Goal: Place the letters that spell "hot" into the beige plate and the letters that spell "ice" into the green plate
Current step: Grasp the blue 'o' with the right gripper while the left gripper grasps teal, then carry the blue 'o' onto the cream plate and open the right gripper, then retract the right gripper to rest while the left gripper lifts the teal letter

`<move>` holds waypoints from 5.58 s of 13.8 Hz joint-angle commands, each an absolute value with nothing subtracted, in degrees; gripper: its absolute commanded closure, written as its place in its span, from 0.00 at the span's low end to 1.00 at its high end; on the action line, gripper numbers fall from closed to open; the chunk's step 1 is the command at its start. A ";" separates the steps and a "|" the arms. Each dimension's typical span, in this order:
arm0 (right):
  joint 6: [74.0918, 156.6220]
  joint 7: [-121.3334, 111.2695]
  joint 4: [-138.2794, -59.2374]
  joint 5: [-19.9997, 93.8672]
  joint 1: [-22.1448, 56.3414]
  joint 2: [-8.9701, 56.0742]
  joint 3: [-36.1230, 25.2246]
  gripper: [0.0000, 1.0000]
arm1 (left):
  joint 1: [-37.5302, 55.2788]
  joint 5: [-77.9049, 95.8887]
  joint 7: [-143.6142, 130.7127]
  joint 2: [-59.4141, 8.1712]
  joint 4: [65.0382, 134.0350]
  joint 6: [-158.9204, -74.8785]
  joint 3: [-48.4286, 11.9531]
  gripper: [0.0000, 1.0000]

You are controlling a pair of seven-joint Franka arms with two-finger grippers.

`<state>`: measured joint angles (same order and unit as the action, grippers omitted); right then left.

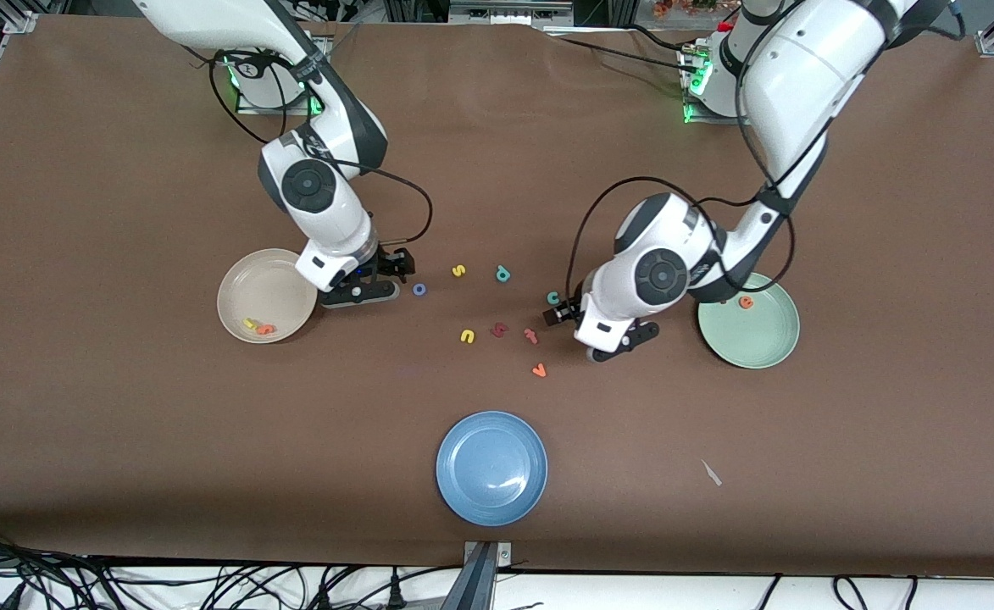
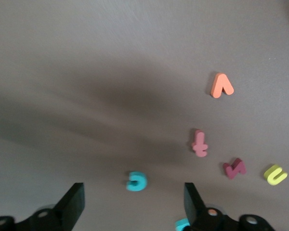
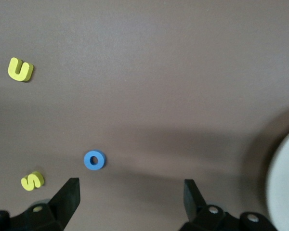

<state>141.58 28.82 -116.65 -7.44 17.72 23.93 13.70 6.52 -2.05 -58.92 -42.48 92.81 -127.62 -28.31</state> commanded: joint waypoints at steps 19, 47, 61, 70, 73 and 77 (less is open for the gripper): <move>150.38 54.93 -114.96 -27.07 23.91 33.58 13.97 0.49 | 13.36 -10.37 -72.77 -47.37 92.37 -131.84 -24.70 0.51; 138.09 27.11 -115.31 -28.48 15.66 23.30 10.99 0.88 | 13.80 -10.37 -72.68 -47.72 92.29 -131.04 -24.79 0.63; 127.37 3.01 -127.62 -15.83 13.71 5.37 0.19 0.20 | 15.29 -10.37 -69.96 -47.46 92.37 -124.29 -24.96 0.63; 109.89 0.18 -107.61 -4.76 13.71 3.87 -1.40 0.00 | 13.80 -10.46 -66.45 -47.55 91.84 -124.10 -24.79 0.62; 100.76 0.09 -96.54 -2.46 13.71 3.87 -3.78 0.00 | 13.80 -10.46 -65.83 -47.90 91.41 -125.41 -24.09 0.62; 90.64 0.09 -87.20 -2.02 13.62 3.96 -4.74 0.00 | 11.62 -10.20 -64.52 -47.82 90.97 -127.44 -22.94 0.61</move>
<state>94.90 1.17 -91.41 -3.26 13.74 3.18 -4.14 13.68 -8.36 -66.87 -47.00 91.51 -126.13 -24.54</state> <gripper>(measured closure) 0.000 0.612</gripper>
